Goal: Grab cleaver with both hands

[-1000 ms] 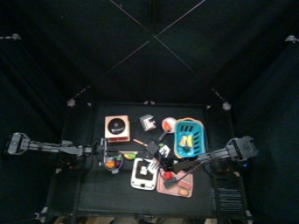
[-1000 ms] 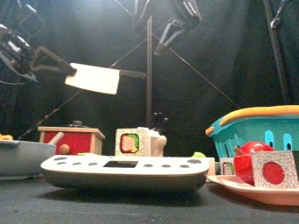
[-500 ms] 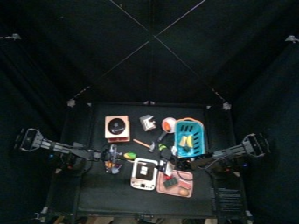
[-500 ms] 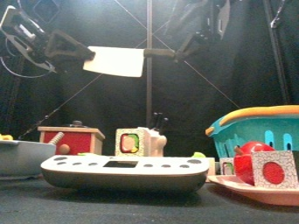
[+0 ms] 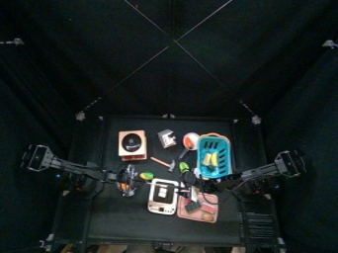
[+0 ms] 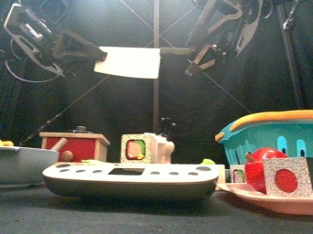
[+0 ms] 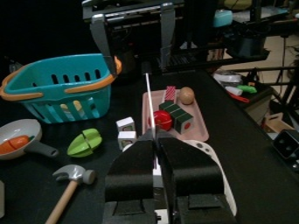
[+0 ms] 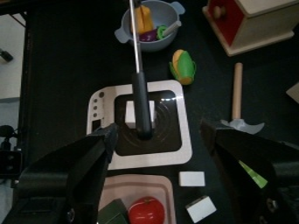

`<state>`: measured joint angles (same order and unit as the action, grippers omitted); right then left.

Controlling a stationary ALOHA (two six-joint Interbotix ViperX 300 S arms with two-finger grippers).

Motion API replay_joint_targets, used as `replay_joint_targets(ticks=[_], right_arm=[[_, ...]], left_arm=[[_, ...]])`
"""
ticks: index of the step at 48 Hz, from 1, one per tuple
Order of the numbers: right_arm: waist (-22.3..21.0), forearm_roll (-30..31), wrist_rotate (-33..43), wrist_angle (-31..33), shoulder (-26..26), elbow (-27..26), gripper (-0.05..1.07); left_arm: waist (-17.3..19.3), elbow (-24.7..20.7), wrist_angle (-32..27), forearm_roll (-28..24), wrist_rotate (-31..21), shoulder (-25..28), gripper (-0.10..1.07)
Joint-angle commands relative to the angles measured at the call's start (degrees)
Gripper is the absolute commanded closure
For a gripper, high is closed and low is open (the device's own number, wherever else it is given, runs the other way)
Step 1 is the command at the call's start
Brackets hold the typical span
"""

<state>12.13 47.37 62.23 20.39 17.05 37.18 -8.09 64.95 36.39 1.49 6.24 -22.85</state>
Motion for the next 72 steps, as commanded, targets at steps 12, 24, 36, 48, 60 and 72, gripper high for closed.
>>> replay_joint_targets(ticks=[12, 24, 36, 48, 60, 72], right_arm=[[-1.14, -0.18, -0.09, -2.99, -1.76, -1.93, -0.01], [-1.49, -0.18, -0.09, -3.08, -2.99, -2.90, -0.01], [-1.49, -0.18, -0.09, -3.16, -3.43, -3.25, 0.10], [-1.49, -1.49, -0.18, -2.99, -4.66, -2.90, 0.33], [-2.29, -2.20, -0.18, -2.64, -5.45, -3.16, 0.44], [-2.72, -2.20, -0.18, -2.64, -5.19, -3.34, 0.60]], left_arm=[[0.09, -2.11, 1.58, 0.44, 0.18, 1.23, 0.64], [0.53, -1.76, 1.58, 0.44, 0.18, 1.41, 0.64], [1.14, -1.85, 1.58, 0.44, 0.18, 3.08, 0.64], [1.85, -2.11, 1.58, 1.32, 0.09, 3.69, 0.64], [2.29, -1.85, 1.58, 2.29, 0.26, 3.69, 0.64], [2.20, -1.32, 1.58, 2.29, 0.18, 3.69, 0.64]])
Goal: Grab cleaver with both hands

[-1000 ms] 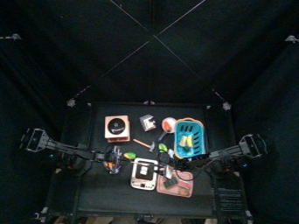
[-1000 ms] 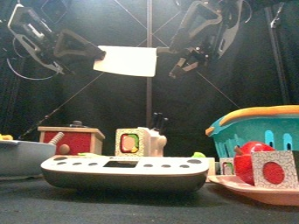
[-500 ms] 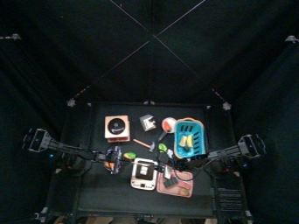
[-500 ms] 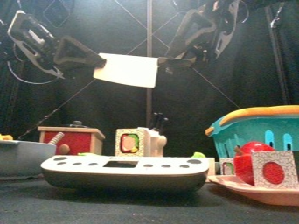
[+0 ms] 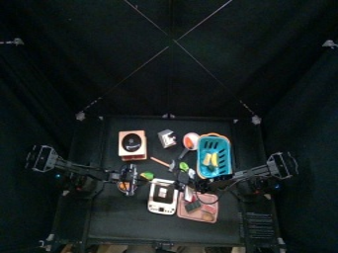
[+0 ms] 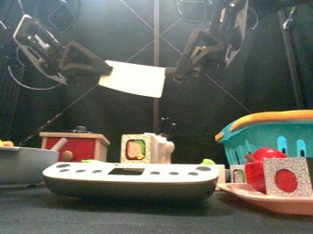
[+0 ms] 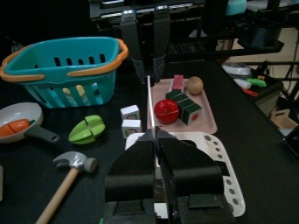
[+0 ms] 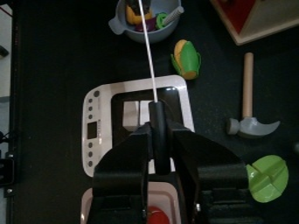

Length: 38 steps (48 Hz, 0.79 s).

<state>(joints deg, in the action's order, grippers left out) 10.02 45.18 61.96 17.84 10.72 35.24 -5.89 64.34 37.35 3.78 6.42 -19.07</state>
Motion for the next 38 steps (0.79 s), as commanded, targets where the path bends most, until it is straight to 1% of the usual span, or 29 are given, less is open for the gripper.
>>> replay_joint_targets(ticks=[1, 8, 13, 27, 38], right_arm=[[-0.53, 0.00, 0.09, -0.09, 1.32, -1.41, 0.61], [-0.53, 0.00, 0.00, -0.09, 2.46, -1.14, 0.71], [-0.53, 0.00, 0.00, -0.09, 2.55, -0.70, 0.74], [-0.44, 0.00, -0.09, -0.35, 1.14, -0.62, 0.74], [0.18, -0.18, 0.00, -0.53, -1.05, -0.26, 0.74]], left_arm=[[0.00, -0.62, 0.62, 0.00, 0.00, -0.09, 0.64], [-0.18, 0.35, 0.26, 0.00, -0.09, 0.09, 0.64], [-0.35, 1.05, 0.26, 0.09, -0.18, 0.53, 0.64], [-0.35, 0.97, 0.26, 0.09, 0.00, 2.37, 0.64], [-0.35, 1.05, 0.26, 0.09, -0.18, 4.13, 0.64]])
